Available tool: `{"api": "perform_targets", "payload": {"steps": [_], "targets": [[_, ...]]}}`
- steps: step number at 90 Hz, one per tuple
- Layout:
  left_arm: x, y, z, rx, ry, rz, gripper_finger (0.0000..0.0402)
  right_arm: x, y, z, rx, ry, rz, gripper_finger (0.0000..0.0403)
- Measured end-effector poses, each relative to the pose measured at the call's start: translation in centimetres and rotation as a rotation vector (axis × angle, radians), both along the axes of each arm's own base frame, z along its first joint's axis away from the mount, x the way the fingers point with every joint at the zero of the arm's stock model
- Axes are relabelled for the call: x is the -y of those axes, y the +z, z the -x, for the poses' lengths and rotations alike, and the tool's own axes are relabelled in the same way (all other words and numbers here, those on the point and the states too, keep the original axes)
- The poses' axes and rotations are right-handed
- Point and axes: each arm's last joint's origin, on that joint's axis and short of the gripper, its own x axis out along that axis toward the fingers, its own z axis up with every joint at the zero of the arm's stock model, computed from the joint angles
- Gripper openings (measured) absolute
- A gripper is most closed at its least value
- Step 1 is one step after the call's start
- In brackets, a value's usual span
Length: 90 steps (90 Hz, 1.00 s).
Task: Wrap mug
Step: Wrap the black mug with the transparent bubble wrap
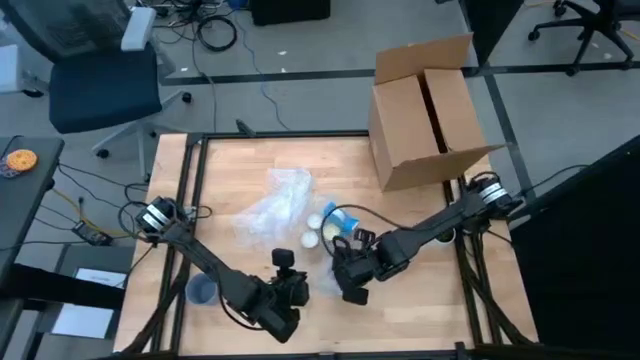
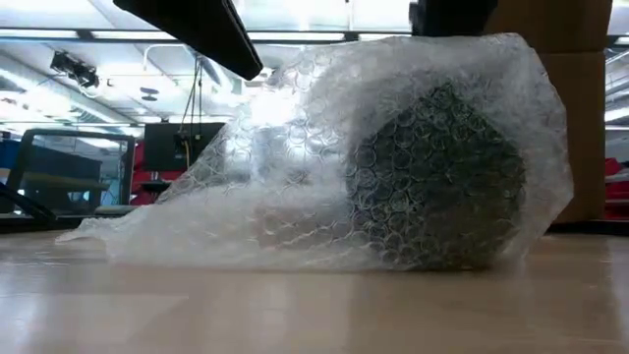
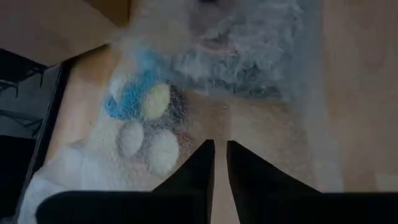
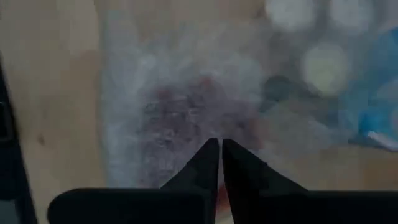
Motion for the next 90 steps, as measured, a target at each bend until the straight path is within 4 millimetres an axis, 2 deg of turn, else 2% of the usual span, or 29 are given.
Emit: {"api": "perform_targets", "payload": {"steps": [12,24,36,55,65,81,90], "targets": [[0.4,0.1,0.1,0.016,-0.012,0.012,0.0029,-0.5,-3.0,-0.9,-0.106,0.025,-0.043,0.0],[1.2,0.6,-0.6,0.1,-0.045,0.073,0.0029,-0.4,-4.1,-1.5,-0.146,0.043,-0.065,0.0],[1.8,1.0,-1.3,0.14,-0.111,0.087,0.0029,0.1,-3.9,-1.6,-0.145,0.039,-0.083,0.0],[2.1,1.4,-1.7,0.189,-0.126,0.113,0.0029,0.4,-2.2,-1.0,-0.111,0.042,-0.097,0.0],[2.4,2.0,-2.2,0.253,-0.146,0.138,0.0029,0.4,-2.2,-1.0,-0.107,0.043,-0.098,0.0],[2.5,1.7,-4.0,0.322,-0.193,0.201,0.0029,0.2,-1.9,-0.9,-0.107,0.053,-0.116,0.0],[1.9,1.1,-5.1,0.331,-0.189,0.201,0.0029,-0.1,-1.3,-0.6,-0.096,0.064,-0.121,0.0]]}}
